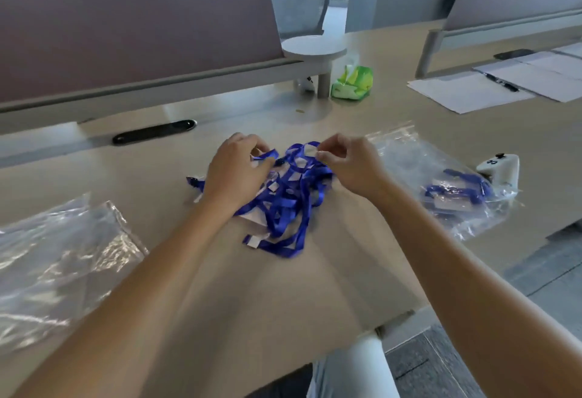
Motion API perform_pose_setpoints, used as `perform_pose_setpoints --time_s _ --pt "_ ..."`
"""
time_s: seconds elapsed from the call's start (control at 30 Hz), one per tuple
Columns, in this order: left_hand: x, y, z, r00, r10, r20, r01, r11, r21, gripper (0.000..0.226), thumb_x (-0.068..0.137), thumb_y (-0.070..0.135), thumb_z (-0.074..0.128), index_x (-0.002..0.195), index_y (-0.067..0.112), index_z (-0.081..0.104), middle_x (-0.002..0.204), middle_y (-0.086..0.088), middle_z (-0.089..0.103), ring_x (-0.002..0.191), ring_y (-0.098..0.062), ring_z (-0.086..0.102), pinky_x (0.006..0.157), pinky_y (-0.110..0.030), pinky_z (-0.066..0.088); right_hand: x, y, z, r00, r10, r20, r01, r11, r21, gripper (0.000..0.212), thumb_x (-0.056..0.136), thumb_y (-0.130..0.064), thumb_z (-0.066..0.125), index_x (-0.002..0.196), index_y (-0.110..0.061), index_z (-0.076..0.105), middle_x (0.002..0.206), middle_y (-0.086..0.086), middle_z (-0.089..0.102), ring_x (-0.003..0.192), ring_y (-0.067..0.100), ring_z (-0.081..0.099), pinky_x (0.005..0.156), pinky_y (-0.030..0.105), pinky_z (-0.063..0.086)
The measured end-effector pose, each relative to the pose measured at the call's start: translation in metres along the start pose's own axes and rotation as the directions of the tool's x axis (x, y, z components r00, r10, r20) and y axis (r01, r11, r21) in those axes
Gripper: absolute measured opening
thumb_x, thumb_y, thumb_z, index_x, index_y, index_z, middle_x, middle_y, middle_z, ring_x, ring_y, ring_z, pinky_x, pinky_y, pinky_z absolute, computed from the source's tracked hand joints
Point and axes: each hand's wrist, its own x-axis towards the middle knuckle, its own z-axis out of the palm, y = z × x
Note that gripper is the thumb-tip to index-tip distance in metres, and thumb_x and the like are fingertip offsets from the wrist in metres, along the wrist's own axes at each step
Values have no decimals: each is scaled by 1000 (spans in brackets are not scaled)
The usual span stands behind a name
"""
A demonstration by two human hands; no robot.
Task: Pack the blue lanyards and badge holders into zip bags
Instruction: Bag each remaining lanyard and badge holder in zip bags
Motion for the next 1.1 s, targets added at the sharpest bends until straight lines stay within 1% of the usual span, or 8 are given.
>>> perform_pose_setpoints --time_s 0.1,0.3,0.47,0.6,0.7,0.87,1.03,1.1 --pt "-22 -34 -24 999 -36 -3 36 999 26 14 85 24 73 99 21 72 97 0 65 90 -20 63 84 -41 54 -6 -22 39 995 -31 90 31 1000 3 6 92 -23 73 97 -20 73 90 -2 75 87 15 70 85 35 56" --pt "-58 -84 -44 995 -100 5 99 990 97 20 83 17 74 103 20 74 102 0 64 99 -23 58 80 -27 41 -12 -56 88 968 -163 191 186 976 -110 14 96 -22 69 109 -17 72 97 -5 72 93 13 66 81 26 52" --pt "-61 -93 -44 996 -63 59 58 995 86 21 84 15 73 104 18 73 104 -2 63 103 -25 55 84 -37 48 -20 -52 109 954 -202 221 239 959 -153 11 94 -20 66 103 -22 72 101 -7 69 93 13 64 85 35 57" --pt "-61 -99 -40 993 -113 46 105 983 150 25 86 22 69 111 21 70 107 -1 63 106 -26 55 86 -42 50 -27 -39 110 949 -227 220 261 956 -138 6 93 -27 70 99 -26 72 97 -13 66 89 3 61 83 31 56" --pt "-68 -102 -38 987 -141 80 121 970 211 33 89 23 61 122 20 64 114 -4 63 112 -30 54 88 -44 48 -33 -37 109 941 -248 231 280 953 -118 13 92 -35 73 101 -25 73 97 -16 65 89 1 60 81 25 52" --pt "-77 -94 -34 981 -131 140 88 956 279 63 86 53 67 138 23 50 129 -2 59 122 -28 48 96 -44 43 -37 -42 109 906 -293 306 350 925 -150 32 78 -56 81 99 -32 74 100 -18 63 94 1 56 80 16 45" --pt "-78 -97 -33 988 -103 112 73 968 240 51 87 43 70 131 22 56 125 -4 62 120 -29 52 94 -44 45 -36 -41 110 912 -285 296 342 925 -163 11 88 -33 78 97 -27 77 100 -12 66 95 6 58 83 27 50" --pt "-77 -99 -35 991 -92 98 68 971 230 48 87 41 71 128 21 58 121 -4 63 116 -29 54 93 -45 46 -37 -41 108 922 -271 277 320 935 -150 8 90 -28 76 97 -25 77 98 -12 67 93 6 60 82 26 51"
